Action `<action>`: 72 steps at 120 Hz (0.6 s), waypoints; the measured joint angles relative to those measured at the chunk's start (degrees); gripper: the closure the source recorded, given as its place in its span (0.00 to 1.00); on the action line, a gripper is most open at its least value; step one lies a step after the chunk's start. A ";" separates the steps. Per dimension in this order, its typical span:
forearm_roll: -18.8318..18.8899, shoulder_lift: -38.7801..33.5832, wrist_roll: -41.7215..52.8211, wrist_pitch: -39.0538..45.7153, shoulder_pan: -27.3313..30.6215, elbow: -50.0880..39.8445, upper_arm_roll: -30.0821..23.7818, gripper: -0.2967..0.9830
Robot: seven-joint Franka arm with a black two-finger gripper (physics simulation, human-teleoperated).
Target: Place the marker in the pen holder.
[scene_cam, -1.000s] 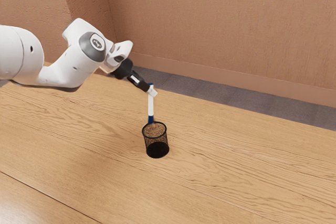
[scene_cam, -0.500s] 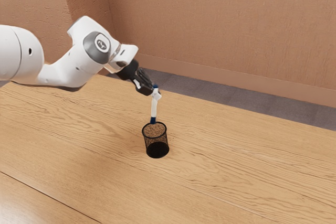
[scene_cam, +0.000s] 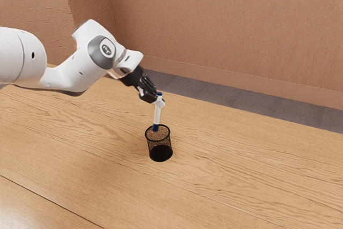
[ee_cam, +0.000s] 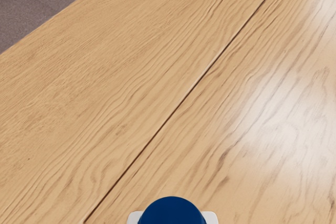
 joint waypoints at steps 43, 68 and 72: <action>4.09 -1.74 -0.06 -1.42 0.23 2.54 0.40 0.41; 40.45 -10.50 -21.75 -30.45 -3.66 28.12 0.38 0.30; 42.71 -11.03 -24.55 -33.68 -4.32 28.89 0.67 0.29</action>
